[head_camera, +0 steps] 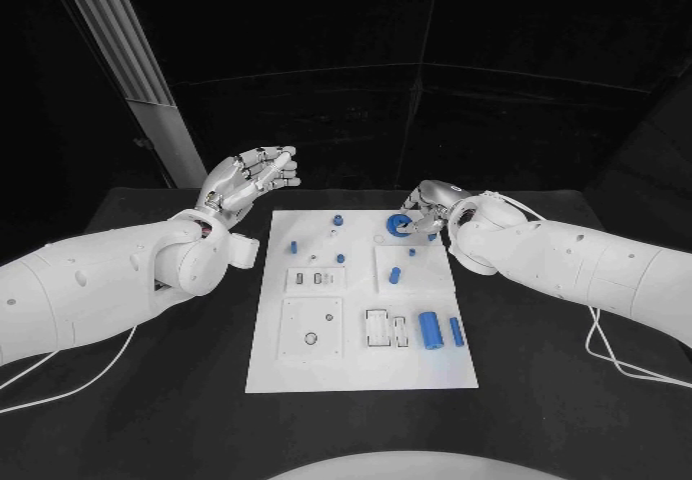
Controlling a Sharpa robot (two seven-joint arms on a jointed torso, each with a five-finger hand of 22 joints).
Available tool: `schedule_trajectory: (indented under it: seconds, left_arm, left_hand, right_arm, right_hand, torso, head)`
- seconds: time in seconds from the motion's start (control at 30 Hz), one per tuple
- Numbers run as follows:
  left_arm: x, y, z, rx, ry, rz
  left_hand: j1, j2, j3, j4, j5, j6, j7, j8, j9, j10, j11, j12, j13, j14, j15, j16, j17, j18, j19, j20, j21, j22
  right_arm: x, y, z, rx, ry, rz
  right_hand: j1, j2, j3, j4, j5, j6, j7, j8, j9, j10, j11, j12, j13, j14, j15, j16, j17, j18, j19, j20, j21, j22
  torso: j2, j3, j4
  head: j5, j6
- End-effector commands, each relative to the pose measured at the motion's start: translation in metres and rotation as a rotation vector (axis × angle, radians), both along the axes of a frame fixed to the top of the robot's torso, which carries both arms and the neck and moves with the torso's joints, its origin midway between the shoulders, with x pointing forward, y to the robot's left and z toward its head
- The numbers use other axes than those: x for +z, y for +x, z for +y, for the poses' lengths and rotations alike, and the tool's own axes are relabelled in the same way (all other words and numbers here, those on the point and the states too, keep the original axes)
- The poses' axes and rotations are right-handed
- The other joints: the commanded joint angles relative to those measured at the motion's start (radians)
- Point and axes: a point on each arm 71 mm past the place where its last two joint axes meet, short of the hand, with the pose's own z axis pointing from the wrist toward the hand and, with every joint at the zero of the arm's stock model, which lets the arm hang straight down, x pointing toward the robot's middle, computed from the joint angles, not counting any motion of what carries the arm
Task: Assemble the parts on the task board
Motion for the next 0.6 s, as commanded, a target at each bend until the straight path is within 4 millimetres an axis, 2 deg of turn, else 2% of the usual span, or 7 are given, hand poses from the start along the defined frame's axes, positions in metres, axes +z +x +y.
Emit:
schedule_trajectory:
  seconds: [0.03, 0.27, 0.6]
  left_arm:
    - [0.0109, -0.0035, -0.0002, -0.018, -0.059, -0.137]
    - [0.0109, -0.0036, -0.0001, -0.018, -0.059, -0.136]
    - [0.0109, -0.0034, -0.0001, -0.018, -0.059, -0.136]
  left_hand:
    - [0.003, 0.011, -0.005, 0.000, 0.002, -0.007, 0.142, 0.004, -0.001, -0.005, 0.000, 0.002, -0.001, -0.010, 0.000, -0.006, 0.000, -0.005, -0.008, 0.002, -0.006, -0.002]
    - [0.003, 0.011, -0.005, 0.000, 0.002, -0.007, 0.142, 0.004, -0.001, -0.005, 0.000, 0.002, -0.001, -0.010, 0.000, -0.006, 0.000, -0.005, -0.008, 0.002, -0.006, -0.002]
    - [0.004, 0.011, -0.005, 0.000, 0.002, -0.008, 0.142, 0.005, -0.001, -0.005, 0.001, 0.003, -0.001, -0.011, 0.000, -0.006, 0.000, -0.006, -0.009, 0.002, -0.007, -0.002]
  right_arm:
    - [-0.0009, 0.0011, 0.0002, -0.007, -0.029, 0.017]
    - [-0.0014, 0.0016, 0.0010, -0.012, -0.033, 0.019]
    - [-0.0016, 0.0015, 0.0007, -0.012, -0.034, 0.017]
  right_hand:
    - [0.012, 0.004, 0.007, 0.000, 0.005, -0.001, 0.001, -0.002, 0.000, 0.104, 0.007, 0.003, 0.261, 0.106, 0.008, 0.002, 0.263, -0.007, 0.107, 0.007, 0.003, 0.263]
    - [0.018, 0.021, 0.021, -0.011, 0.023, 0.030, 0.001, 0.013, 0.007, 0.104, 0.011, 0.003, 0.261, 0.106, 0.012, 0.002, 0.263, -0.007, 0.107, 0.011, 0.003, 0.263]
    - [0.017, 0.033, 0.031, -0.023, 0.027, 0.073, -0.004, 0.029, 0.015, 0.104, 0.016, 0.003, 0.261, 0.106, 0.016, 0.002, 0.263, -0.007, 0.107, 0.015, 0.003, 0.263]
  torso:
    - [0.000, 0.0005, 0.0000]
    - [0.000, 0.0005, -0.0004]
    - [0.000, 0.0006, 0.0000]
  head:
    - [0.000, -0.001]
    - [0.001, -0.006]
    - [0.001, -0.010]
